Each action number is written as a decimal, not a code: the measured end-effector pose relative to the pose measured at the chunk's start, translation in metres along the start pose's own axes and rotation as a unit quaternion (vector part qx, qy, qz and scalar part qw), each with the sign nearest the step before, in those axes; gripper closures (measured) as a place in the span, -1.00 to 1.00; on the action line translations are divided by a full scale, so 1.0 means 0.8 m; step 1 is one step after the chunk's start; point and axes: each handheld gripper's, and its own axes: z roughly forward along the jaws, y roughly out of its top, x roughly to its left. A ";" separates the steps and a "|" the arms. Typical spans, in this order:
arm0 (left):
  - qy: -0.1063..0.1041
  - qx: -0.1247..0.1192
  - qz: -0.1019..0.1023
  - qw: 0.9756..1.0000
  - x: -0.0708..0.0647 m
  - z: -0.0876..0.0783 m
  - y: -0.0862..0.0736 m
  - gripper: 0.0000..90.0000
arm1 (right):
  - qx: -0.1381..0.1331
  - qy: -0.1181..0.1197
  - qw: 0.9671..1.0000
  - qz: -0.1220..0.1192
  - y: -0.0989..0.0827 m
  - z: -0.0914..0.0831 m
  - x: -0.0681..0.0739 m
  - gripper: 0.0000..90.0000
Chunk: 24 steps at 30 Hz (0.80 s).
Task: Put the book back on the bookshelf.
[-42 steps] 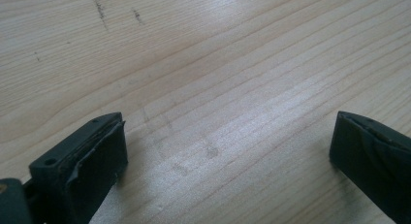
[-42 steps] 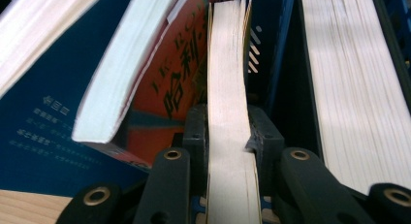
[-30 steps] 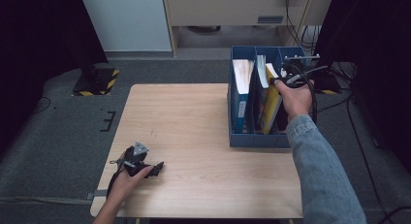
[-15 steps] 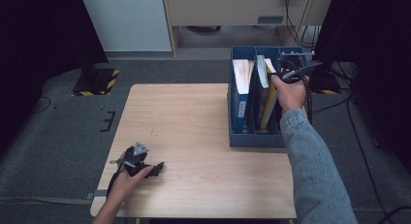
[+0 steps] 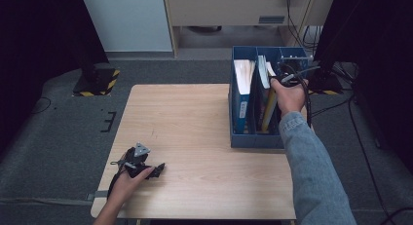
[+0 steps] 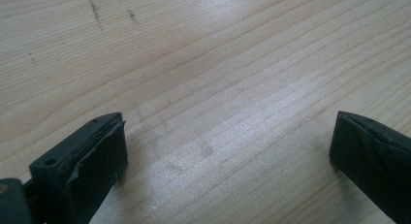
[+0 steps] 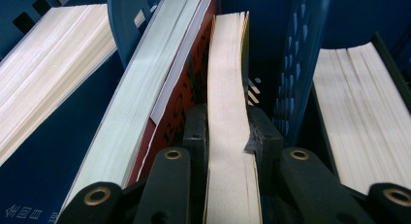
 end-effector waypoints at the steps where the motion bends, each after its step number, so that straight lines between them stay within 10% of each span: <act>1: 0.000 0.000 0.000 1.000 0.000 0.000 0.000 -1.00 | 0.002 0.000 1.000 0.001 -0.001 0.001 0.000 0.64; 24: 0.000 0.000 0.000 1.000 0.000 0.000 0.000 -1.00 | 0.031 0.003 1.000 -0.004 -0.005 -0.005 0.002 0.59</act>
